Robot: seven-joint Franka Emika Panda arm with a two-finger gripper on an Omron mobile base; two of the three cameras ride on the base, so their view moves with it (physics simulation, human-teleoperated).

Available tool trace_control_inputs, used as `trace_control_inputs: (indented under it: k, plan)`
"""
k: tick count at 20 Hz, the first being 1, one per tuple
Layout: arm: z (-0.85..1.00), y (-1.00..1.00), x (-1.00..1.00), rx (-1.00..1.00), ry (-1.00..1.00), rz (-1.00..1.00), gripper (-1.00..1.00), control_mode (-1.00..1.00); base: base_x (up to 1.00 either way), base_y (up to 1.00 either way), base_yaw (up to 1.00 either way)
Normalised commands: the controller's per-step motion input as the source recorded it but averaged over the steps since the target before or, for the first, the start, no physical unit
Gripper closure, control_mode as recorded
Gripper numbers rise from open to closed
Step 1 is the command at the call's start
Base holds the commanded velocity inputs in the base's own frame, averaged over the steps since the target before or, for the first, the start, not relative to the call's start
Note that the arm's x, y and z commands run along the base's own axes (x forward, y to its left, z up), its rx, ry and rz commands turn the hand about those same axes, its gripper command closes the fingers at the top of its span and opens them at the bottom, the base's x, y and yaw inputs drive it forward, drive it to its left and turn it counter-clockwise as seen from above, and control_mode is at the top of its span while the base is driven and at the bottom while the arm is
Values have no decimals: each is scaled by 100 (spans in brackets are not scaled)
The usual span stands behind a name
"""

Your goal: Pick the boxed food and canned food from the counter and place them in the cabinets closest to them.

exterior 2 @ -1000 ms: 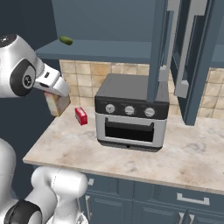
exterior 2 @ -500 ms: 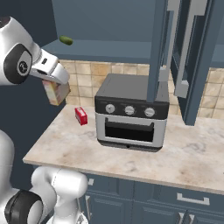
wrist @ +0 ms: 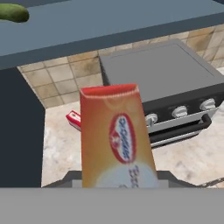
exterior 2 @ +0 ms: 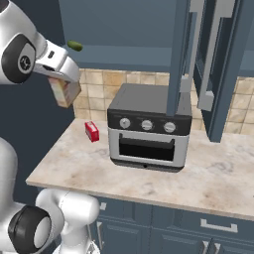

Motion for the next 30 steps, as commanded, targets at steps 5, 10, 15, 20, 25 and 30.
trace_control_inputs:
  k: [5, 10, 15, 20, 25, 30]
  plan:
    - [34, -13, 0, 0, -5, 1, 100, -100, 0, 0, 0]
    - [38, -14, 0, 0, -7, 1, 100, -100, 0, 0, 0]
    - [39, -12, 0, 0, -9, 2, 100, -100, 0, 0, 0]
    - [32, -11, 1, 0, -9, 3, 100, -100, 0, 0, 0]
    - [20, -11, 10, 0, -5, 4, 100, -100, 0, 0, 0]
    - [6, -10, 22, 0, -2, 4, 100, -100, 0, 0, 0]
